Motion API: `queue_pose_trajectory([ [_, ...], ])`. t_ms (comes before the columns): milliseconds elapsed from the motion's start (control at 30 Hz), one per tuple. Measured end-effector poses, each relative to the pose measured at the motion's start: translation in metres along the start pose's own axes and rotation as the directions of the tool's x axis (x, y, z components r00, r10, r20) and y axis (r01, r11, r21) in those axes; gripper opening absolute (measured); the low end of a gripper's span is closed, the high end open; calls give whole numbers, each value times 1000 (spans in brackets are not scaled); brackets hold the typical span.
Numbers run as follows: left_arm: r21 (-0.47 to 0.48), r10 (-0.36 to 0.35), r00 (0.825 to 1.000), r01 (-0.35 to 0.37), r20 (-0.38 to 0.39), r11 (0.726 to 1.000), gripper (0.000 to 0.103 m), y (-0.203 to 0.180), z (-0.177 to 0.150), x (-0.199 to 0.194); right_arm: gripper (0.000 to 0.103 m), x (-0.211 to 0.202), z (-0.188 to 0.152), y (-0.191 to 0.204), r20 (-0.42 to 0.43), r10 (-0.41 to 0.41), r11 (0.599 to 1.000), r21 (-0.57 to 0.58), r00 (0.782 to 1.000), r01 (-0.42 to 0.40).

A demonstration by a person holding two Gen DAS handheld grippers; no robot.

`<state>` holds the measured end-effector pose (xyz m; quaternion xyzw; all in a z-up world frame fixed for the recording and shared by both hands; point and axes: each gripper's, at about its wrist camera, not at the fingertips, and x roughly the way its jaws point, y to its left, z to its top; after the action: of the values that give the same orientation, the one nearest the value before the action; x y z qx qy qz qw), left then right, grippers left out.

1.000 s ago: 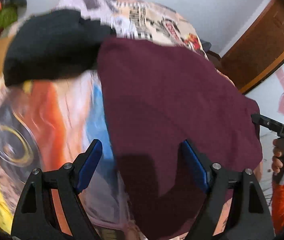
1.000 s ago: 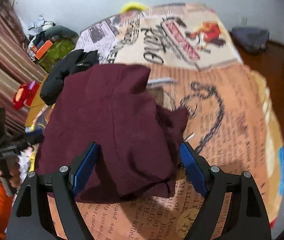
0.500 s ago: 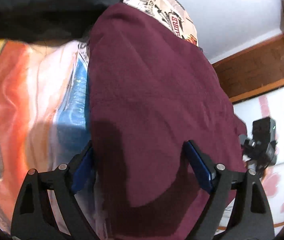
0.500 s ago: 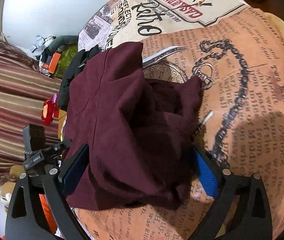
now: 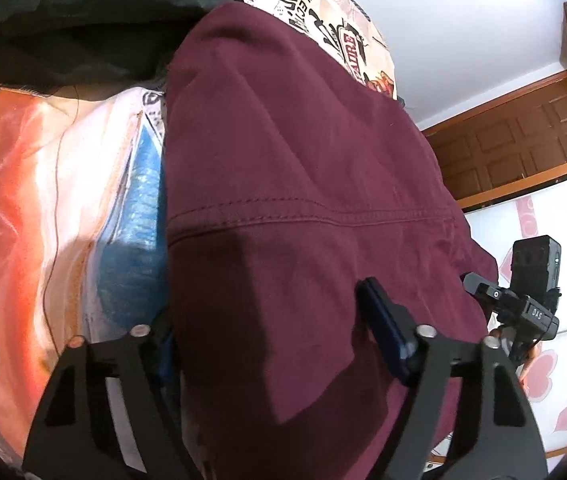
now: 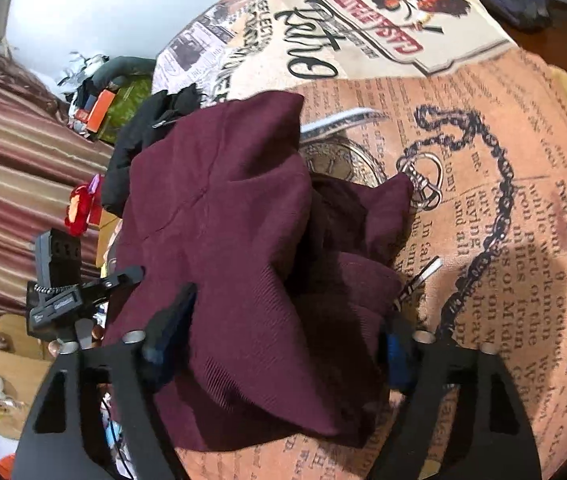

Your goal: Fold large clothes

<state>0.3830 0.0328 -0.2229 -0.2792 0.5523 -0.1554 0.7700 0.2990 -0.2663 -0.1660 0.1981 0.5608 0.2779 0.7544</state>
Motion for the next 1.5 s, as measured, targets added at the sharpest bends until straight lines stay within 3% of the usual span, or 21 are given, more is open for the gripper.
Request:
queue_pose_trajectory([
  [133,-12,-15,1000,15,6,1000,55,-2,0,-12,51,-5,0,8,9,6,1000,-20,1000,-6],
  [333,125,63,997,-67,32,990,40,-40,-10,-34,38,-15,-1,33,25,-5,996,-83,1000,7],
  [467,174,44,998,-53,51,983,35,-68,-14,-46,36,-25,-1,50,44,-9,993,-114,999,14],
  [700,234,10,989,-45,150,971,34,-92,-3,-98,35,-52,9,87,127,-5,984,-174,992,28],
  [1067,250,-33,927,-66,373,966,34,-100,67,-202,35,-66,62,164,261,104,956,-293,960,-24],
  [1267,221,-28,899,-78,436,972,34,-69,118,-243,35,-38,101,211,277,140,932,-360,951,-32],
  [1500,184,47,886,-147,461,972,34,-25,166,-250,35,11,145,243,264,144,918,-396,954,-29],
])
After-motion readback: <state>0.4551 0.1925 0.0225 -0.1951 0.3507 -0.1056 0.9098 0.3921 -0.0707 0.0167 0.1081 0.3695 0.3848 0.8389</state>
